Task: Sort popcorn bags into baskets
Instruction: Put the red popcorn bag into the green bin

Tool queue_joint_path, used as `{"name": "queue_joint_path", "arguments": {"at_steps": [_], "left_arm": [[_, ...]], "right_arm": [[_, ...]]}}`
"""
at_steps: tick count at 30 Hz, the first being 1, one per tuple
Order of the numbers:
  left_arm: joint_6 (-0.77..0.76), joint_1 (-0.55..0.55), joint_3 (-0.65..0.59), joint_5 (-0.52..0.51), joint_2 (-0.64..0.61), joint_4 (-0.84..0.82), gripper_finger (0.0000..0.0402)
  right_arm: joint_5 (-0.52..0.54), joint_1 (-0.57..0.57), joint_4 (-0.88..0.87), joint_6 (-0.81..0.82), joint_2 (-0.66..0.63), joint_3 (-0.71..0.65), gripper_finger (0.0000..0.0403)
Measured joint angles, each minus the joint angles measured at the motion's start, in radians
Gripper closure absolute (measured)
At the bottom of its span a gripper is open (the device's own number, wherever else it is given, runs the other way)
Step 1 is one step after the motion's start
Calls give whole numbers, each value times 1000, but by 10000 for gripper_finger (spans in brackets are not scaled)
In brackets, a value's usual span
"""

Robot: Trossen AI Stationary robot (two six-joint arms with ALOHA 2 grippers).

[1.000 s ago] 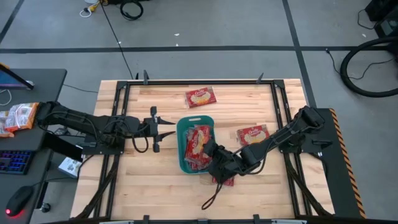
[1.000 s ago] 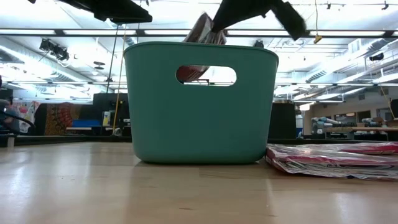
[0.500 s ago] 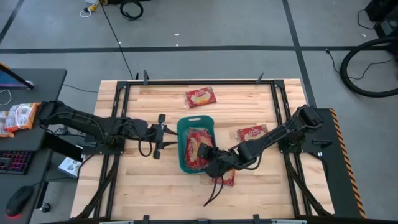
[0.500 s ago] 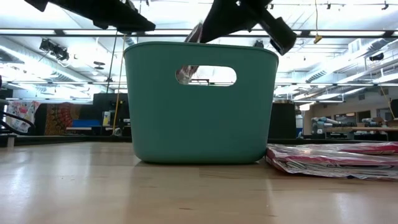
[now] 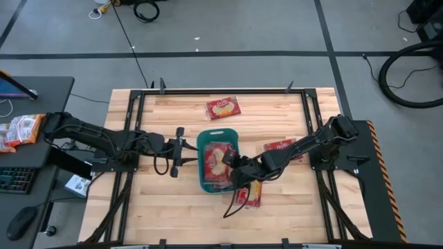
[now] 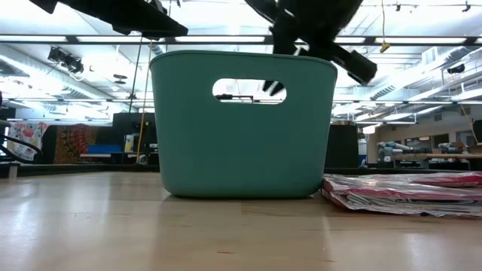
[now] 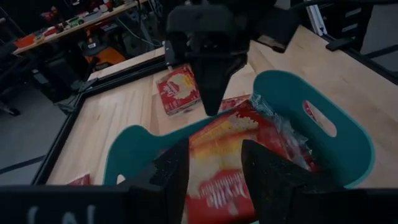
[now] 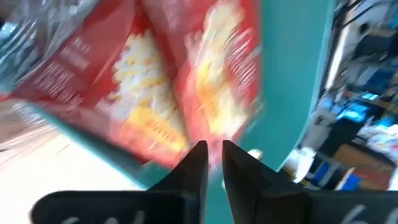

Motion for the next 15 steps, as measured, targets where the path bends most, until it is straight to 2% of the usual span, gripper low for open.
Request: {"name": "queue_joint_path", "arguments": {"at_steps": [8, 15], "left_arm": [[-8, 0, 0, 0, 0, 0, 251], [-8, 0, 0, 0, 0, 0, 251]], "right_arm": [[31, -3, -103, 218, -1, 0, 284], [62, -9, -251, 557, -48, 0, 247]]}}
